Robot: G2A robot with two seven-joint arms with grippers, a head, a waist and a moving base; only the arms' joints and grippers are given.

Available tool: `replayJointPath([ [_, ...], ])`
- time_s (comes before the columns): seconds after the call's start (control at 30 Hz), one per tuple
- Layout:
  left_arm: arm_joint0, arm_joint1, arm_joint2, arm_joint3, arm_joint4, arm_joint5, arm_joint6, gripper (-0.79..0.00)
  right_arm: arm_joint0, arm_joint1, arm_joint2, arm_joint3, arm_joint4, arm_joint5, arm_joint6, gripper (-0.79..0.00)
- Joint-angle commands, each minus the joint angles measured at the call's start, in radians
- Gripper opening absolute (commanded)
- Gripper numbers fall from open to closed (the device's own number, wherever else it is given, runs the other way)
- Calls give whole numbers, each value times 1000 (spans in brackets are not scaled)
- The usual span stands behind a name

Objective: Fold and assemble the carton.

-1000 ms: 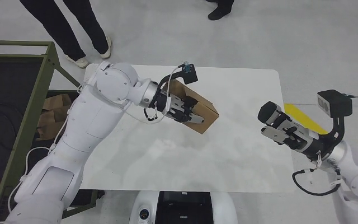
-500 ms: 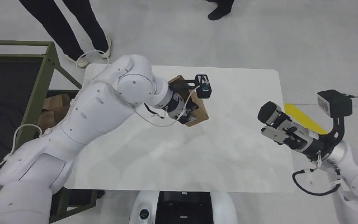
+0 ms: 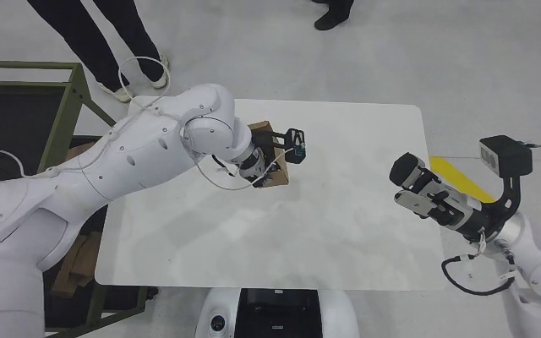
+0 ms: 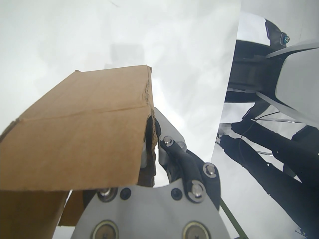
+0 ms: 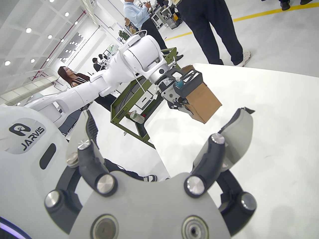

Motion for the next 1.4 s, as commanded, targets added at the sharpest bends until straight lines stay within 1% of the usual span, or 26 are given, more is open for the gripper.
replayJointPath([
  [0.0,2,0,-2,0,0,1,-1,-785,0,0,0,0,0,0,0,0],
  [0.27,5,0,-2,-2,4,2,6,-785,0,0,0,0,0,0,0,0],
  [0.37,35,0,8,-25,86,-9,30,-785,0,0,0,0,0,0,0,0],
  [0.47,48,-3,18,-46,157,-24,24,-785,0,0,0,0,0,0,0,0],
  [0.53,53,-6,33,-59,206,-38,38,-785,0,0,0,0,0,0,0,0],
  [0.7,85,-20,33,-74,317,-44,44,-785,0,0,0,0,0,0,0,0],
  [0.8,111,-34,33,-67,364,-25,25,-785,0,0,0,0,0,0,0,0],
  [0.97,150,-68,33,-43,435,16,-16,-785,0,0,0,0,0,0,0,0],
  [1.0,164,-79,33,-36,444,18,-19,-785,0,0,0,0,0,0,0,0],
  [1.07,174,-92,33,-20,451,22,-22,-785,0,0,0,0,0,0,0,0],
  [1.13,192,-109,33,0,484,57,-57,-785,0,0,0,0,0,0,0,0],
  [1.2,208,-124,33,8,492,67,-67,-785,0,0,0,0,0,0,0,0],
  [1.37,215,-149,33,32,491,85,-85,-785,0,0,0,0,0,0,0,0],
])
